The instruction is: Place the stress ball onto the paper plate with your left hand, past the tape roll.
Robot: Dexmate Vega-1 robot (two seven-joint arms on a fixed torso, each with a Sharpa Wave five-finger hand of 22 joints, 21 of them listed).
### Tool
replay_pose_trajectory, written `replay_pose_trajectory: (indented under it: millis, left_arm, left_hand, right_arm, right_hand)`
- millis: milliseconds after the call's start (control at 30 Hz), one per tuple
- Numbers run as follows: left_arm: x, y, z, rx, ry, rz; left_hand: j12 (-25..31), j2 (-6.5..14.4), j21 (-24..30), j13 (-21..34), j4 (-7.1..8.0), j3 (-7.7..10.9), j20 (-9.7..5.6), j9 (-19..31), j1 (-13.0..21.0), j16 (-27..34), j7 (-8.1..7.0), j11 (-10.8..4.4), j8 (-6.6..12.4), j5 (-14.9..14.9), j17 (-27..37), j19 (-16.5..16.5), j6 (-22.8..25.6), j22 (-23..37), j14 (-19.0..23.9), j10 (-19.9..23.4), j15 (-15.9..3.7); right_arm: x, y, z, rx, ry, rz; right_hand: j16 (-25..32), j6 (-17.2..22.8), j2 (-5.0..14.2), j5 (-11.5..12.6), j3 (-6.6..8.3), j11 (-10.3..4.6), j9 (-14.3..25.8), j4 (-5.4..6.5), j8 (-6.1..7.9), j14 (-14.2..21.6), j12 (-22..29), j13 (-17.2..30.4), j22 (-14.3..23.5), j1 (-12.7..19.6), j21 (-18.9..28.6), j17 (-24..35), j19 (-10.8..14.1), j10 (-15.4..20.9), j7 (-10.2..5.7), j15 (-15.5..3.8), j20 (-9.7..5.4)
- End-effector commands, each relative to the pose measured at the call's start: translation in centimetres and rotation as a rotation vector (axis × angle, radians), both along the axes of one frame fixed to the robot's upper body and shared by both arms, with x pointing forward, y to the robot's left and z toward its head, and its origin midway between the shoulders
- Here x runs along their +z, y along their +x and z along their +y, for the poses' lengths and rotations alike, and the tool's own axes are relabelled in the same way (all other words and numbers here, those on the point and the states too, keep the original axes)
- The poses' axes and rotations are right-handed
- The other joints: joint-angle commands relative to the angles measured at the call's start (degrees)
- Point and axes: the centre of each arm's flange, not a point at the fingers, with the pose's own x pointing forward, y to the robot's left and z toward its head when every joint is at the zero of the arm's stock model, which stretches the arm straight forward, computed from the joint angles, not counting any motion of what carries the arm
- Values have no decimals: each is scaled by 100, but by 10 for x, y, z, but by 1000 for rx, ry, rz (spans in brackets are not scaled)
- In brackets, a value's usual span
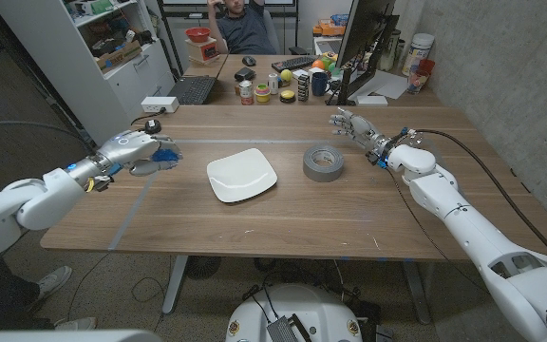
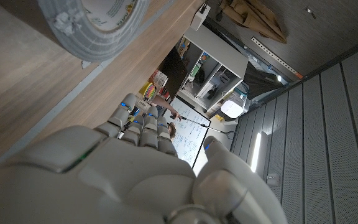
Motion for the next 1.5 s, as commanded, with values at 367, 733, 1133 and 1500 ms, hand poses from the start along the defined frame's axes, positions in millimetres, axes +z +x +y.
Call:
replay_pose_trajectory:
  millis: [367, 733, 1133, 1500]
  left_arm:
    - [9, 22, -28, -47, -26, -13]
    - [16, 30, -44, -87, 19, -56]
    - [22, 46, -58, -151, 61, -112]
    - [24, 61, -69, -213, 127, -151]
  left_hand:
    - [68, 61, 8, -21, 78, 68, -276, -32, 29, -73, 69, -373, 45, 29, -8, 161, 262, 31, 1315, 549, -1501]
    - [37, -2, -30, -13, 116, 52, -273, -16, -8, -220, -53, -426, 22, 19, -39, 160, 217, 18, 1266, 450, -1512]
    - [19, -27, -57, -20, 132, 52, -253, 4, -11, -327, -131, -529, 59, 19, -66, 173, 301, 15, 1273, 419, -1530]
    - [-12, -60, -97, -40, 134, 50, -257, 31, -2, -437, -190, -584, 75, 21, -96, 154, 306, 12, 1241, 380, -1544]
  right_arm:
    - [3, -13, 11, 6, -44, -27]
    - [1, -20, 17, 11, -53, -42]
    - [3, -27, 24, 16, -68, -57]
    - [7, -36, 37, 42, -107, -85]
  right_hand:
    - [-8, 75, 377, 30, -13, 17, 14, 10, -1, 49, 16, 19, 7, 5, -27, 9, 61, 43, 19, -14, -411]
    - [-8, 87, 369, 30, -16, 26, 14, 16, 1, 60, 14, 19, 8, -1, -47, 8, 73, 44, 23, -5, -406]
    - [-11, 97, 365, 32, -13, 28, 15, 20, 3, 70, 16, 19, 8, -1, -68, 4, 85, 54, 20, -14, -406]
    - [-14, 104, 353, 33, -13, 33, 15, 19, 3, 79, 19, 19, 8, 0, -85, 1, 104, 67, 29, -7, -401]
